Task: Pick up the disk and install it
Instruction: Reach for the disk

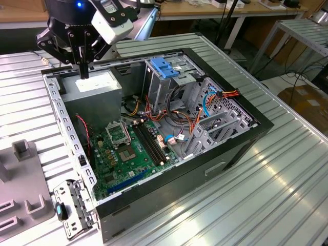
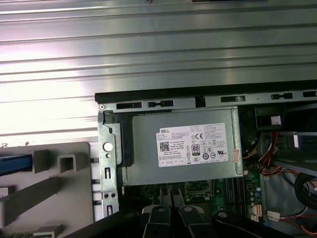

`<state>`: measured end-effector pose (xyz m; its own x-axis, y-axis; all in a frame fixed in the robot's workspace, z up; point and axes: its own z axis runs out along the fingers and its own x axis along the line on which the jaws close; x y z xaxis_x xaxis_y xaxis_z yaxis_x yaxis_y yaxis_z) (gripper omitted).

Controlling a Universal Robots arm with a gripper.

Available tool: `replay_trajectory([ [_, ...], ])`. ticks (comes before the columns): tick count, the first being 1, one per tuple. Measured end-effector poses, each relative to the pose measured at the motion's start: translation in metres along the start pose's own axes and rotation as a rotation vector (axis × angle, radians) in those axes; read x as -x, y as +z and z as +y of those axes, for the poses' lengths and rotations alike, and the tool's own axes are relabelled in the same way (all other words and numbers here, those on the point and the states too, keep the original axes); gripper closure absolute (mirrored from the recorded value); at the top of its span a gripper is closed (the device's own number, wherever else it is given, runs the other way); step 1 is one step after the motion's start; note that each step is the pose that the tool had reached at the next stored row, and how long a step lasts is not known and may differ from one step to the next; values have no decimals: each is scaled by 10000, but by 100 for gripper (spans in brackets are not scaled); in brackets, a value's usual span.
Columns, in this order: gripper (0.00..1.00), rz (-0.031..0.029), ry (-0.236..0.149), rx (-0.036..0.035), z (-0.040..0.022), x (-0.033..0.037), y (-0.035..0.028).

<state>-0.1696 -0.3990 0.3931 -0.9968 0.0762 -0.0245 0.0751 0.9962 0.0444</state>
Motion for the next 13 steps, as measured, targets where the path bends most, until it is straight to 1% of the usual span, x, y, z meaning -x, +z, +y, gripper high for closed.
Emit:
replay_trajectory([
  [4,85,0,-1,-1,0,-6,0],
  [7,85,0,-6,-10,18,-18,1],
  [8,85,-2,-10,-25,30,-36,3],
  [10,85,-2,-10,-28,37,-66,2],
  [13,85,10,-8,-28,41,-133,1],
])
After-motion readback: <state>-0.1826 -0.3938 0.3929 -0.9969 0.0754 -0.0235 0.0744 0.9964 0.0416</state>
